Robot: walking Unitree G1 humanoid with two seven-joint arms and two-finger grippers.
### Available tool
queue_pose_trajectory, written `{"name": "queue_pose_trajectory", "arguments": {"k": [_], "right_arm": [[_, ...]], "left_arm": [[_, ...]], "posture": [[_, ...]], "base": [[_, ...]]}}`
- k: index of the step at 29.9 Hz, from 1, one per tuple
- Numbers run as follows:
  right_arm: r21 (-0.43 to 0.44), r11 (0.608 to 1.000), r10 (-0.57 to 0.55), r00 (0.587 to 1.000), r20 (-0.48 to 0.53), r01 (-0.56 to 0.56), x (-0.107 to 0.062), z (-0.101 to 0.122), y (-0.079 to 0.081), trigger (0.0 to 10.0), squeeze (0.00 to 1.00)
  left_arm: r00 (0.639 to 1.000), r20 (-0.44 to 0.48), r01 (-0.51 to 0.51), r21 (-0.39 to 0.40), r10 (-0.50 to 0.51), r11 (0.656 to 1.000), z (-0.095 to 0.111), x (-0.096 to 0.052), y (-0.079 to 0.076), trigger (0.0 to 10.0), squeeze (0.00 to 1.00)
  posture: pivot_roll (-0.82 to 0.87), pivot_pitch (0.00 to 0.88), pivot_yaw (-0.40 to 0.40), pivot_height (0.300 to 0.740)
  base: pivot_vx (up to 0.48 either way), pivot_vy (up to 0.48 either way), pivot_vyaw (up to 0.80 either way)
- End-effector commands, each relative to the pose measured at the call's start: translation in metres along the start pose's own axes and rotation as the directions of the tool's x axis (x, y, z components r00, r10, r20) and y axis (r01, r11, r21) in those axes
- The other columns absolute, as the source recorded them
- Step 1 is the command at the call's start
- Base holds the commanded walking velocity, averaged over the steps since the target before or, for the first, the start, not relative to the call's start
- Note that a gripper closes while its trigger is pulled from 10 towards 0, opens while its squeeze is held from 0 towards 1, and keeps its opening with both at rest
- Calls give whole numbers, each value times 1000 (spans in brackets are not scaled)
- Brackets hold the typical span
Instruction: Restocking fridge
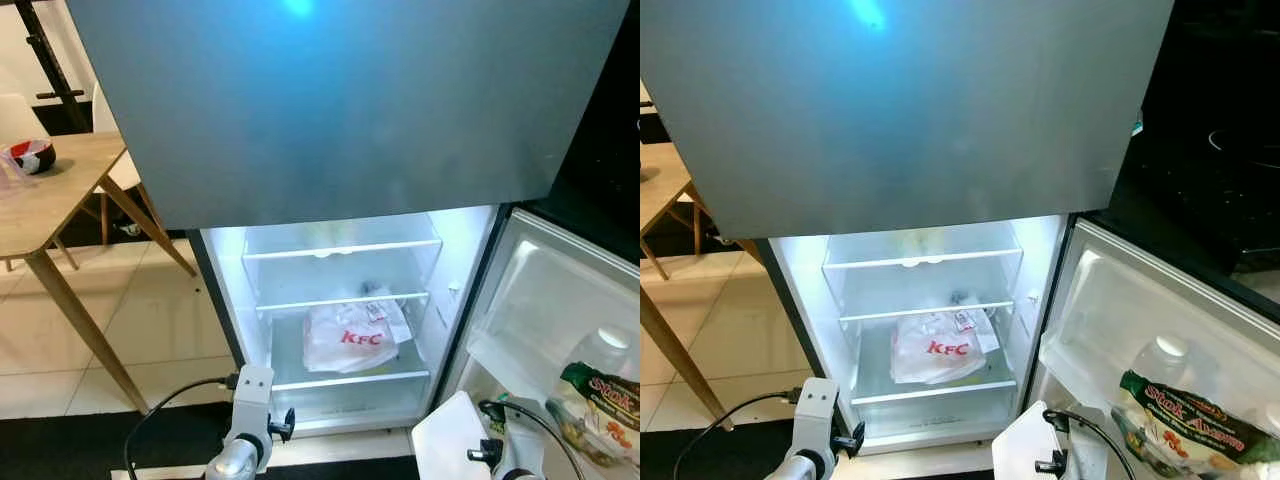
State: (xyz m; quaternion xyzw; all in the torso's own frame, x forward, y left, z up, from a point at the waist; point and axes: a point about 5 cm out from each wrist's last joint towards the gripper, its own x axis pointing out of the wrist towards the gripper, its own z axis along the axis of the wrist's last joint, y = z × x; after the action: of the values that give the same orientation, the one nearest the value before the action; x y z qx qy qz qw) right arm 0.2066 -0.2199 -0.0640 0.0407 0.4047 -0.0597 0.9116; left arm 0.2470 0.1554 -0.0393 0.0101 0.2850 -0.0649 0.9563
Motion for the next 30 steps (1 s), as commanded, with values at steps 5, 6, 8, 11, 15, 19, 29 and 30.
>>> {"name": "queue_pose_trajectory", "arguments": {"k": [5, 6, 8, 11, 15, 19, 29, 30], "right_arm": [[11, 1000, -1, 1000, 16, 1, 0, 2, 1, 10000, 0], [11, 1000, -1, 1000, 15, 1, 0, 2, 1, 10000, 0], [10, 1000, -1, 1000, 14, 1, 0, 1, 1, 10000, 0], [9, 1000, -1, 1000, 13, 1, 0, 1, 1, 10000, 0], [10, 1000, -2, 1000, 13, 2, 0, 1, 1, 10000, 0], [13, 1000, -1, 1000, 13, 1, 0, 0, 2, 10000, 0], [16, 1000, -2, 1000, 15, 2, 0, -1, 2, 10000, 0], [15, 1000, -3, 1000, 18, 2, -1, -1, 2, 10000, 0]], "left_arm": [[1000, -13, -8, -9, 8, 1000, -5, -3, 3, 10000, 0], [1000, -13, -8, -9, 8, 1000, -5, -3, 3, 10000, 0], [1000, -21, -8, -10, 7, 1000, -7, -3, 3, 10000, 0], [1000, -30, -7, -14, 7, 1000, -8, -3, 3, 10000, 0], [999, -35, -7, -17, 7, 1000, -8, -3, 3, 10000, 0], [1000, -27, 1, 10, -1, 1000, -7, -3, 3, 10000, 0], [999, -29, 22, 40, -21, 999, -6, -2, 0, 10000, 0], [999, -30, 23, 43, -22, 999, -6, -2, 0, 10000, 0]], "posture": [[-85, 24, 27, 740], [-85, 24, 27, 740], [-84, 30, 25, 740], [-84, 32, 25, 740], [-83, 33, 26, 740], [-82, 36, 29, 740], [-84, 40, 33, 740], [-84, 40, 33, 740]], "base": [[0, 0, 0], [0, 0, 0], [0, 0, 0], [0, 162, 0], [0, 421, 0], [0, 240, 0], [0, 0, 0], [0, 0, 0]]}}
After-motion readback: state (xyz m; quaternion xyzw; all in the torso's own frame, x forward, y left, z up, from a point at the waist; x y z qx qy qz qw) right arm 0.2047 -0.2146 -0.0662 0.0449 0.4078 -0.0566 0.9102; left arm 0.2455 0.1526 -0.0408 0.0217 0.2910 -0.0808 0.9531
